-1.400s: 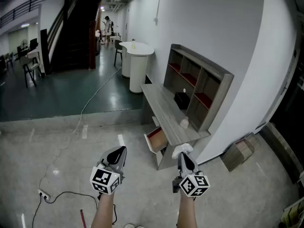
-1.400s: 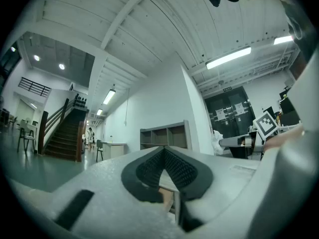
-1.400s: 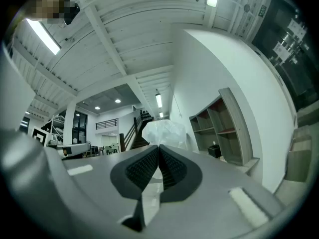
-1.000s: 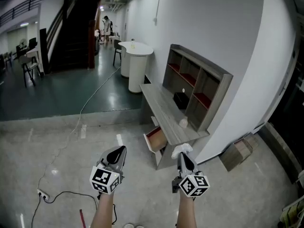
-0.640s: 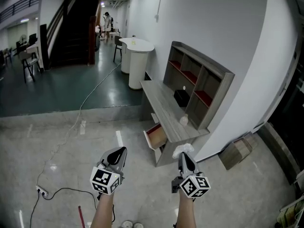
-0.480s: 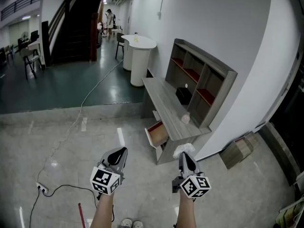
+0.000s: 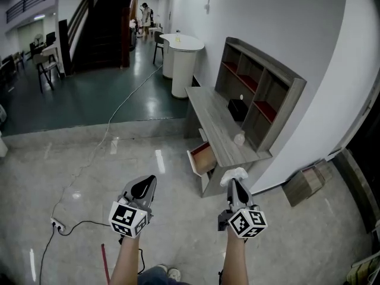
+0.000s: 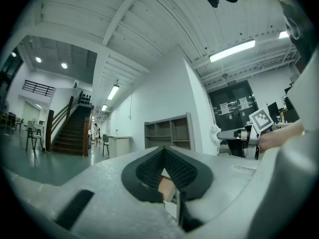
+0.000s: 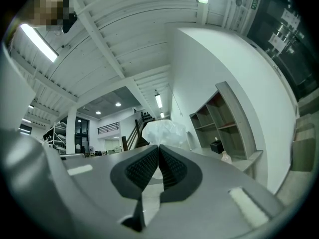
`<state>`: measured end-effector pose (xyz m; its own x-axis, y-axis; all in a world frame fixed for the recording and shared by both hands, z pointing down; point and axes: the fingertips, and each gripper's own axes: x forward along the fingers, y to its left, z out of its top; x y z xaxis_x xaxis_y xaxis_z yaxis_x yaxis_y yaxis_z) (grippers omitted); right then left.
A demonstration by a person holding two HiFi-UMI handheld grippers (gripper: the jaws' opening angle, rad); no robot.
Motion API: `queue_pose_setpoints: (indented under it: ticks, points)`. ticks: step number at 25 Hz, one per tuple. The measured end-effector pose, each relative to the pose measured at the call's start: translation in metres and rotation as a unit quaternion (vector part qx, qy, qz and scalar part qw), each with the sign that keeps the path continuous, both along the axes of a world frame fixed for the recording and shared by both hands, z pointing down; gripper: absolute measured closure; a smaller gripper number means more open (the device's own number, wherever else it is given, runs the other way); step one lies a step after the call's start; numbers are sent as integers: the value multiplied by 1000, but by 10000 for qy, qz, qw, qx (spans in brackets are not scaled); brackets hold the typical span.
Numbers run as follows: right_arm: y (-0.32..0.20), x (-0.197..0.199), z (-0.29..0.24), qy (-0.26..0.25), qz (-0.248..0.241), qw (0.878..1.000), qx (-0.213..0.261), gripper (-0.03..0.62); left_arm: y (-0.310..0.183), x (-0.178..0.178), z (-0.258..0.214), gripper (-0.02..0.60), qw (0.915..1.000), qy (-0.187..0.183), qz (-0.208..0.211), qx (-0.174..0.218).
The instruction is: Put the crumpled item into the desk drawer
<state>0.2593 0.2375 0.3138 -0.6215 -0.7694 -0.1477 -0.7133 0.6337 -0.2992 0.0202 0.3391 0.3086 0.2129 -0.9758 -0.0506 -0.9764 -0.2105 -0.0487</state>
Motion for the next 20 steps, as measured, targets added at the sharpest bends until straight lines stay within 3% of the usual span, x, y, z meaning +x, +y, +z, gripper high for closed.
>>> queue_pose_setpoints:
  ticks: [10,15,20]
  points:
    - [-49,-9,5,9,-33,10000,20,579,-36,-20,10,580,9997,70,-231,61]
    - [-100,-34,15,115,-18,9999,29,579,-91,-45,20,580,9996,145,-210,92]
    - [-178,-78,30,211,152,9997,11,579,-177,-96,37,580,9997,223,-95,74]
